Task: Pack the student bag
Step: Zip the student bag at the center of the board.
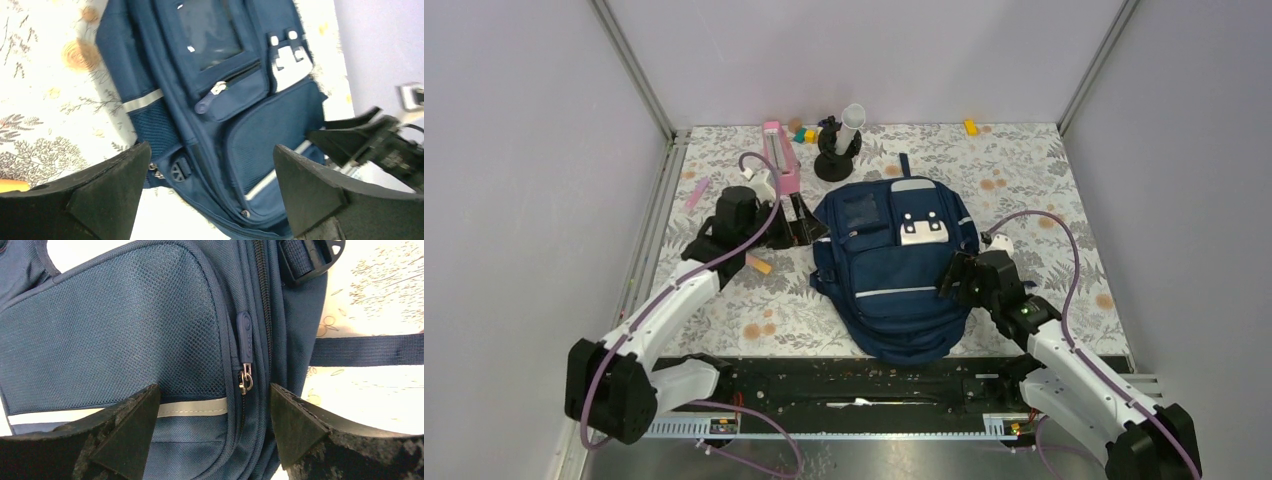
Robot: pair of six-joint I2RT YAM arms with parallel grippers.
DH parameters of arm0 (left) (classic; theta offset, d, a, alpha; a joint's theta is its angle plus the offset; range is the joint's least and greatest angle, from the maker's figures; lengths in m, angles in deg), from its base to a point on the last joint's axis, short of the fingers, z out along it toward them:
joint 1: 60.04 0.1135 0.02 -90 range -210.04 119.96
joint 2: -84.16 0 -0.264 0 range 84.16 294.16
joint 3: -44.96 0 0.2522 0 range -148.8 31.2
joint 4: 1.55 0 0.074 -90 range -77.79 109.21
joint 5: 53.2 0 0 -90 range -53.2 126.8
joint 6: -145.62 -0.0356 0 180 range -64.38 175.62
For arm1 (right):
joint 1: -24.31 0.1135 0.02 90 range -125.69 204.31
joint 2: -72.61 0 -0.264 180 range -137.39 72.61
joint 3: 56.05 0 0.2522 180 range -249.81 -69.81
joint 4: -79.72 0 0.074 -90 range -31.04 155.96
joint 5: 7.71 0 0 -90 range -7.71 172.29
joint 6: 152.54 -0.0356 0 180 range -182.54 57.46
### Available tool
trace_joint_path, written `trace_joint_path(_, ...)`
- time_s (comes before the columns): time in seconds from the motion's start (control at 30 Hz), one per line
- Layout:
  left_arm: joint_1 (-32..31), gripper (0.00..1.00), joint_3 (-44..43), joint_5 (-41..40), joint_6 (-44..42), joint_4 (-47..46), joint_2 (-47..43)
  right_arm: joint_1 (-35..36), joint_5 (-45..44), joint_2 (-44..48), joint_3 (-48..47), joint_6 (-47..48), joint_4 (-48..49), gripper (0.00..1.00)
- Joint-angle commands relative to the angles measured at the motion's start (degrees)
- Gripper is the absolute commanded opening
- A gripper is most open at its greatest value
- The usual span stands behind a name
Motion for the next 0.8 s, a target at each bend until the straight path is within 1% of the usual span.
trace_joint_path(0.0, 0.25, 0.97, -8.22, 6.33, -3.79, 7.13, -4.22, -0.19, 10.09, -0.29, 3.40, -3.70, 3.87, 0.85)
trace_joint_path(0.07, 0.25, 0.97, -11.08, 7.43, -5.72, 10.29, -5.05, 0.42, 12.95, -1.03, 4.30, -5.58, 6.50, 0.84)
trace_joint_path(0.13, 0.25, 0.98, -12.82, 7.22, -7.52, 12.14, -5.64, 2.76, 13.50, -2.51, 4.64, -7.38, 8.74, 0.81)
trace_joint_path(0.2, 0.27, 0.99, -13.35, 6.68, -8.67, 12.75, -5.93, 7.61, 10.51, -4.48, 3.66, -8.78, 9.50, 0.79)
trace_joint_path(0.27, 0.25, 0.99, -13.20, 7.13, -9.16, 12.61, -5.77, 14.02, 8.48, -7.07, 2.04, -10.57, 11.13, 0.79)
trace_joint_path(0.4, 0.25, 0.99, -12.71, 9.21, -9.33, 12.42, -4.71, 21.58, 8.42, -12.89, 0.87, -15.36, 19.47, 0.75)
trace_joint_path(0.47, 0.25, 0.99, -12.33, 9.69, -10.05, 12.47, -4.80, 25.46, 5.64, -15.52, -1.48, -15.43, 19.54, 0.75)
trace_joint_path(0.57, 0.25, 0.99, -11.54, 10.39, -12.06, 12.67, -5.48, 29.16, 5.11, -19.26, -5.02, -15.36, 20.01, 0.75)
trace_joint_path(0.67, 0.13, 0.99, -11.05, 12.05, -14.14, 12.41, -6.26, 30.64, 4.96, -20.24, -8.09, -14.10, 18.34, 0.78)
trace_joint_path(0.73, -0.95, 0.99, -10.64, 12.06, -16.49, 12.01, -6.84, 30.61, 3.12, -18.52, -9.26, -12.27, 15.71, 0.84)
trace_joint_path(0.77, -1.89, 0.99, -10.54, 11.17, -17.84, 12.07, -7.06, 30.58, 1.34, -16.97, -9.96, -11.03, 12.90, 0.88)
